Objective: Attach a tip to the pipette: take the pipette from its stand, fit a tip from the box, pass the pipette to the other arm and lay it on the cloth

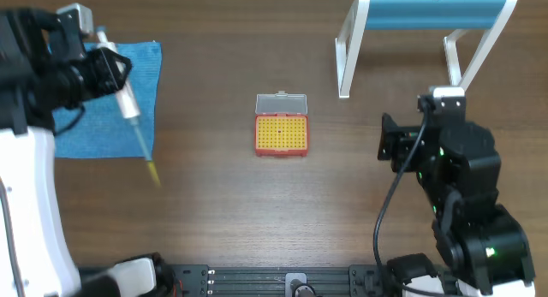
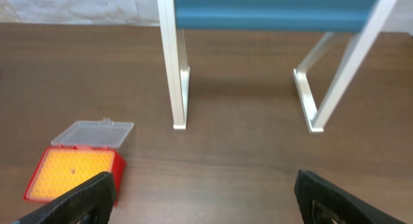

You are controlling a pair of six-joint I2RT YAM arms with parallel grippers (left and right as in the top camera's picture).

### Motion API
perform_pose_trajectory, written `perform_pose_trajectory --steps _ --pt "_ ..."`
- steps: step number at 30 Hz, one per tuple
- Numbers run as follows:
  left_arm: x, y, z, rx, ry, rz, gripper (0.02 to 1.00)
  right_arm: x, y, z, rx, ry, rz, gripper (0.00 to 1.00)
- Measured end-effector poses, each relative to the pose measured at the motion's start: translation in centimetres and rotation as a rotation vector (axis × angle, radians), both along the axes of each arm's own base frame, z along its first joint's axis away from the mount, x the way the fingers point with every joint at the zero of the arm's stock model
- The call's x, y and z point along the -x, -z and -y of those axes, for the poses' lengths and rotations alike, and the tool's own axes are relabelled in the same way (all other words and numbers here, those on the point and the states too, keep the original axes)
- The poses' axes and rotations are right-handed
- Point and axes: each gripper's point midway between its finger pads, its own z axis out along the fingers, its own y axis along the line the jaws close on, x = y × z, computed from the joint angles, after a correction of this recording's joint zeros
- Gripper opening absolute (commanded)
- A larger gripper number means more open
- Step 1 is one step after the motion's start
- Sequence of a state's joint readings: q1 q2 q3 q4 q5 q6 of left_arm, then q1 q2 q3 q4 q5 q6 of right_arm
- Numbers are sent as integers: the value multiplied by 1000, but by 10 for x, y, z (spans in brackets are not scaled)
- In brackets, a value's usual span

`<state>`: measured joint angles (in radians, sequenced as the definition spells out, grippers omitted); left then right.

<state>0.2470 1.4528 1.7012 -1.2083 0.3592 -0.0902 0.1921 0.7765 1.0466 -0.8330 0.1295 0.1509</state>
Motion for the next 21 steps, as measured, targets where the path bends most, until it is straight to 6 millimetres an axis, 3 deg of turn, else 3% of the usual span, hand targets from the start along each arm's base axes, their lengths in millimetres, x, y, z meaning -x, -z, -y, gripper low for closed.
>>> perform_pose_trajectory --steps 4,5,11,14,18,21 --pt "-20 24 -30 -54 6 -158 25 14 5 3 6 0 -31 910" --pt "-29 28 -38 -70 6 -171 25 15 4 3 5 -1 -27 996" --pt "-55 59 -75 -169 20 -292 25 19 6 1 15 -19 -37 998" --pt "-59 77 -84 -205 33 -344 27 29 12 -5 63 -92 -64 974" --pt "-63 101 -92 -236 66 -406 27 44 0 -26 148 -280 12 974" --pt "-68 116 -99 -260 72 -432 27 70 -24 -33 194 -384 155 974"
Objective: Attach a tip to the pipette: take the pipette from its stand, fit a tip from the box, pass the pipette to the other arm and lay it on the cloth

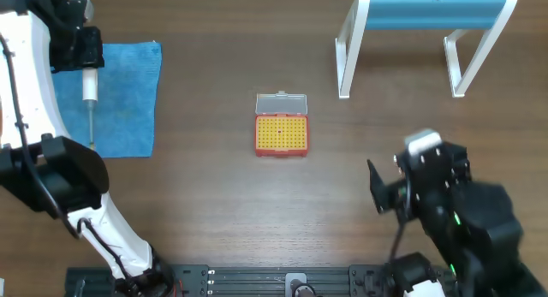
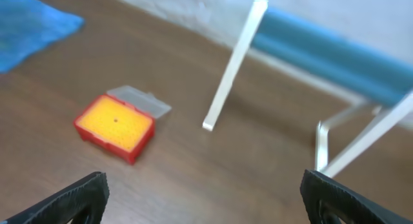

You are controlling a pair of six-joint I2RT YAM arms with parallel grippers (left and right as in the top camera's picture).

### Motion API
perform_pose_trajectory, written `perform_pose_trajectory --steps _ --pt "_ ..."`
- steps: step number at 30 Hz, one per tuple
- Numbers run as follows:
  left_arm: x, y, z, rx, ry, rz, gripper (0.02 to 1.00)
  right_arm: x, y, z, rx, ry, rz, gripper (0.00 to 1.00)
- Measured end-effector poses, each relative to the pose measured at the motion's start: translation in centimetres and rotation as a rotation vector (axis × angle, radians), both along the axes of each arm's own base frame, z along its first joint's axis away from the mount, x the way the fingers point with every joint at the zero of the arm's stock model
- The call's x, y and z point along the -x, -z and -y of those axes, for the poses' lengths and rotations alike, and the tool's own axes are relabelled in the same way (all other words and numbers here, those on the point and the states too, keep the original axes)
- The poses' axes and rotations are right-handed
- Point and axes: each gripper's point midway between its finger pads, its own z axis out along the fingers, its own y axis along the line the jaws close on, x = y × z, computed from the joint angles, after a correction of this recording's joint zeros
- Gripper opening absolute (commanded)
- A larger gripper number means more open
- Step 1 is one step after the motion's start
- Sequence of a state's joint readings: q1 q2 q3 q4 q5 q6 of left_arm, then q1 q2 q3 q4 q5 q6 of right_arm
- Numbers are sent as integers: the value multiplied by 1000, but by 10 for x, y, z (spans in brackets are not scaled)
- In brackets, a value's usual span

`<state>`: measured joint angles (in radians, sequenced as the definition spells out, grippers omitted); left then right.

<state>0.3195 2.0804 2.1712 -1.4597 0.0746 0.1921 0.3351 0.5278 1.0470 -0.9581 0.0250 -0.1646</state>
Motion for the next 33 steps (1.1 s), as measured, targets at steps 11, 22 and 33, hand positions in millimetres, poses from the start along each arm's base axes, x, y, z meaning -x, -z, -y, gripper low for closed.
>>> perform_pose_trajectory --steps 11,22,33 --pt "-38 66 -24 -34 35 -24 27 56 -18 26 0 6 234 972" --pt "-60 117 -36 -61 75 -38 27 -13 51 11 29 56 266 974" --pt "-79 115 -44 -96 81 34 27 -49 98 2 -8 89 348 974"
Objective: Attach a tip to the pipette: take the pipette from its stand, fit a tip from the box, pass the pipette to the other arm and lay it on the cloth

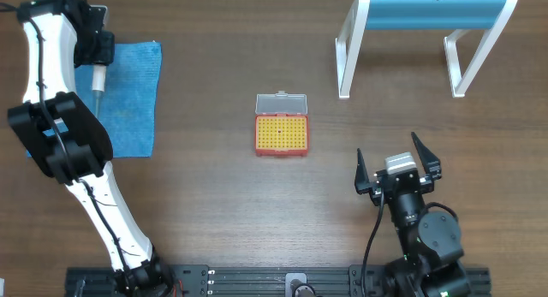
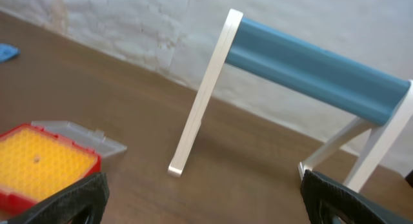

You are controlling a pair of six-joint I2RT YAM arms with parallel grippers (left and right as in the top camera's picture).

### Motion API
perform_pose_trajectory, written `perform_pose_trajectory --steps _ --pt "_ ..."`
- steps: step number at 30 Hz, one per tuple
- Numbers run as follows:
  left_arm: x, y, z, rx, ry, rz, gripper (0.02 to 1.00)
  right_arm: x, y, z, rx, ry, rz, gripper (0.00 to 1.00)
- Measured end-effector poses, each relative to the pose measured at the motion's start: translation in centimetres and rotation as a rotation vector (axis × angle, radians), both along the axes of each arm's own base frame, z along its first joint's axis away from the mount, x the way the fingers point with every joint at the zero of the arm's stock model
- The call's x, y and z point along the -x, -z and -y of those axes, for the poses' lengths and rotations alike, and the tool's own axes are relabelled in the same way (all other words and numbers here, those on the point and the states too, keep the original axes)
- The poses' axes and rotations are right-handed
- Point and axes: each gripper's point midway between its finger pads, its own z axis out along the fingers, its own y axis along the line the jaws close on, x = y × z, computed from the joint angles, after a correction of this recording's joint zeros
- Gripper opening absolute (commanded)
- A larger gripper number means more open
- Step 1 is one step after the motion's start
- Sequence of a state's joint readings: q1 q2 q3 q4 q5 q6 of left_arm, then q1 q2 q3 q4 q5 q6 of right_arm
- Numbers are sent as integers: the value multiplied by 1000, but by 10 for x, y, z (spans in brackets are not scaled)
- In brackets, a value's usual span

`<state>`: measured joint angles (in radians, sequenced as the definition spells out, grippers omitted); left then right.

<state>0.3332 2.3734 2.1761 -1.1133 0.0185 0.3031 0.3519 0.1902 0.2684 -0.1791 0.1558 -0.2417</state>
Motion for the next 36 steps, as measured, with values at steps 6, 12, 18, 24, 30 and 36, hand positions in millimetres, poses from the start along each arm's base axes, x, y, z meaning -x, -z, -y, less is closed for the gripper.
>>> perform_pose_trajectory --steps 6,12,18,24,30,36 --pt "0 17 -2 8 -1 -24 27 -8 14 -6 -33 -11 66 974" --pt "4 42 -3 25 -10 -71 27 -9 38 -13 -40 -35 50 974" --pt "4 42 -3 29 -25 -71 27 -8 64 -16 -19 -41 -4 974" --pt "7 55 -2 38 -28 -95 27 -8 71 -13 -8 -25 -32 974" --pt "8 64 -2 43 -28 -111 27 -7 80 -12 6 -22 -66 974" --pt "8 64 -2 44 -28 -112 191 -6 84 -12 12 -22 -80 974"
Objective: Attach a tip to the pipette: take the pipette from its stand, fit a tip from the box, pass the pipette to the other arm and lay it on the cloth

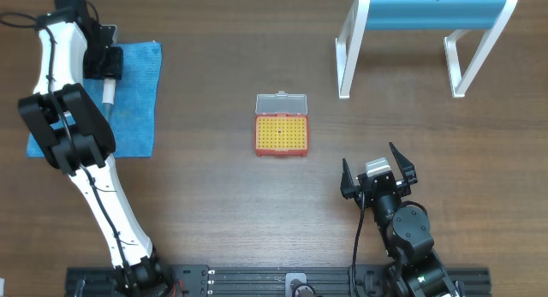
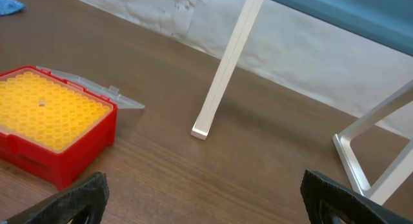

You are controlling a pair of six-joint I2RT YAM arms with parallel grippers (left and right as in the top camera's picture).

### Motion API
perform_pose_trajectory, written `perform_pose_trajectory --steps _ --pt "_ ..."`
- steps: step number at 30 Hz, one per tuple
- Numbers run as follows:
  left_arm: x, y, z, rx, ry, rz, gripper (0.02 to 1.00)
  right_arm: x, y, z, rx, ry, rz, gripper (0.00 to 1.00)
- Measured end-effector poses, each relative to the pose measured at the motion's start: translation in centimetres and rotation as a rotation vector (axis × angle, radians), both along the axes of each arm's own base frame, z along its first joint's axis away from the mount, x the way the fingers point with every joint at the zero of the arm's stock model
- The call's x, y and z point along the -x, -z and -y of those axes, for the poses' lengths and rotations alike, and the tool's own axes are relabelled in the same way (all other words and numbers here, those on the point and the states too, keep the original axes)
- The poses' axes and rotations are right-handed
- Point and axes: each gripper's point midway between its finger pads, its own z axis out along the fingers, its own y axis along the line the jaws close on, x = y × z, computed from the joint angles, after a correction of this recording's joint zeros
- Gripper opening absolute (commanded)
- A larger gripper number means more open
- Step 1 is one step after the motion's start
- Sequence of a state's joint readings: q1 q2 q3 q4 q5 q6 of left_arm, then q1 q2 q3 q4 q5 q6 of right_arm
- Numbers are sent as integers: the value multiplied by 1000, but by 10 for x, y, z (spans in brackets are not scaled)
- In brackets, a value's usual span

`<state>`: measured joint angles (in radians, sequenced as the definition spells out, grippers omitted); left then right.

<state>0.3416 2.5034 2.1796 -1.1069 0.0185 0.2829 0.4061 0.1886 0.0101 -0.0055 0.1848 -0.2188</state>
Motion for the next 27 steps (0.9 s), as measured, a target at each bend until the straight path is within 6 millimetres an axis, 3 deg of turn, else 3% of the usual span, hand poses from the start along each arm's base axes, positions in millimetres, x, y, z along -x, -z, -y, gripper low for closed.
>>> perform_pose_trajectory --steps 4,16,20,27 --pt "1 0 0 2 -1 -3 356 1 8 1 12 0 -30 974" --pt "1 0 1 8 -14 -2 485 2 11 1 18 0 -43 974" --pt "4 1 3 16 -16 -17 673 2 11 1 18 0 -43 974" --pt "6 -10 9 48 -11 -22 825 2 11 1 18 0 -43 974"
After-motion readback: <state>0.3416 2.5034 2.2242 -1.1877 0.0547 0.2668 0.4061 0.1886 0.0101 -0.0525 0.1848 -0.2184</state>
